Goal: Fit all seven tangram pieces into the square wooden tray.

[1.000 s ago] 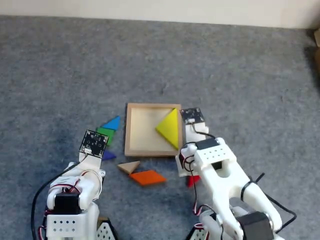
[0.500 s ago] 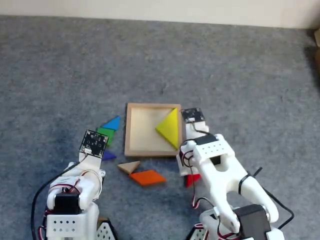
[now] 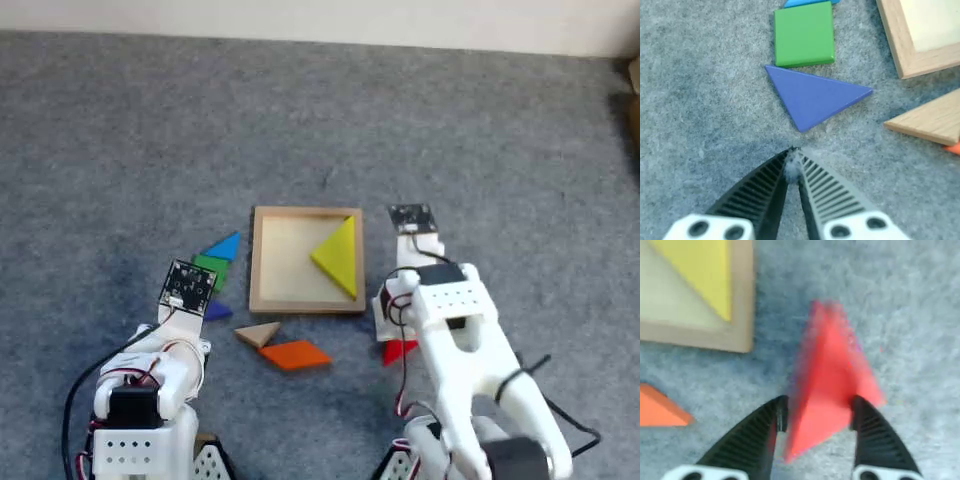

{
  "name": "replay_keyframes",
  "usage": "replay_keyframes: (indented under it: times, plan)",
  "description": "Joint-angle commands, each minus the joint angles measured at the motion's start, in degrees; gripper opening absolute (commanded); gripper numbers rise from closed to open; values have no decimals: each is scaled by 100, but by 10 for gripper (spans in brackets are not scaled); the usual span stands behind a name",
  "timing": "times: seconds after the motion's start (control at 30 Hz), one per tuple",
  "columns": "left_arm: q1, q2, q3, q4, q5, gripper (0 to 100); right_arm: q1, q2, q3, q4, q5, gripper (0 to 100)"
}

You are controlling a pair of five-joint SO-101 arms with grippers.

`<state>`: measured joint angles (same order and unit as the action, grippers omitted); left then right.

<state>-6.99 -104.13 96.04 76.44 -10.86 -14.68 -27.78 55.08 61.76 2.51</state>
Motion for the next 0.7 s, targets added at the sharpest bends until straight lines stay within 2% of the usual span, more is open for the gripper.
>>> replay_keyframes:
  times: [0.0, 0.37, 0.53, 0.67]
  plan:
    - [-48, -13, 110, 35, 35, 7, 84, -708, -171, 233, 185, 156]
    - [-48, -13, 110, 35, 35, 7, 75, -901, -207, 418, -18, 167]
    - [-48, -13, 110, 35, 35, 7, 75, -646, -145, 171, -466, 335]
    - [-48, -13, 110, 35, 35, 7, 92, -31, 75, -435, -466, 351]
